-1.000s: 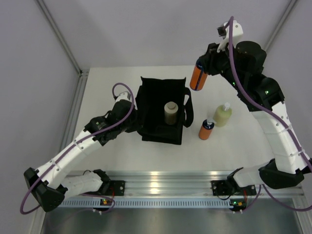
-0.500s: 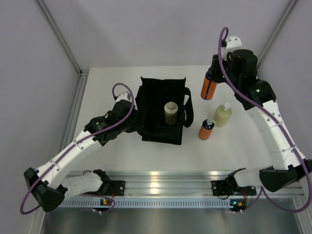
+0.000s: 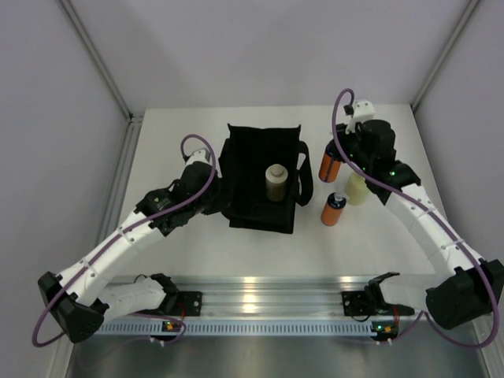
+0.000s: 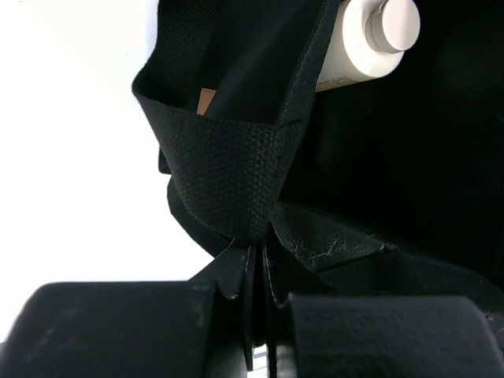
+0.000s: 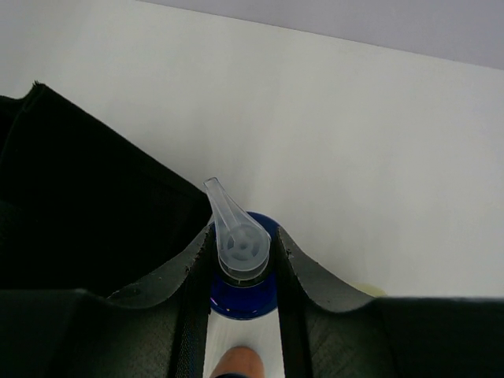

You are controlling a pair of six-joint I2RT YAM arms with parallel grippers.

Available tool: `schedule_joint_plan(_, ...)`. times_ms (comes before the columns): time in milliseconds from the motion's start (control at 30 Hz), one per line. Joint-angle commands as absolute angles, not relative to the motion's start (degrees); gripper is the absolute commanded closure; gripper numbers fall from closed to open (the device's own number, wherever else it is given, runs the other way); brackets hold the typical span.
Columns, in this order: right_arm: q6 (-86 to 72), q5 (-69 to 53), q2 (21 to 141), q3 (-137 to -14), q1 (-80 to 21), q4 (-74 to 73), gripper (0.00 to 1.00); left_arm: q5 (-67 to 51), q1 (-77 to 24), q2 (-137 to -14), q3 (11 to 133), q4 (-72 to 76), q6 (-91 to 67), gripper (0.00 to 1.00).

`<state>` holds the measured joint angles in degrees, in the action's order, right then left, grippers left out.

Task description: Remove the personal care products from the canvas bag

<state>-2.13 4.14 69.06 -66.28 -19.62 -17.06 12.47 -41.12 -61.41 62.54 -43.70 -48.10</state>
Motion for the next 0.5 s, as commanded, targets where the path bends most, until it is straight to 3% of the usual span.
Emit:
schedule_joint_plan(0, -2.0, 0.3, 64.2, -62.1, -18.0, 3.1, 1.00, 12.4, -41.1, -60.2, 62.0, -42.4, -48.3, 1.00)
schedule_joint_plan(467, -0.7, -1.3, 62.4, -49.0, -17.6, 15.4, 1.00, 12.2, -41.1, -60.4, 61.8, -42.3, -48.3, 1.00)
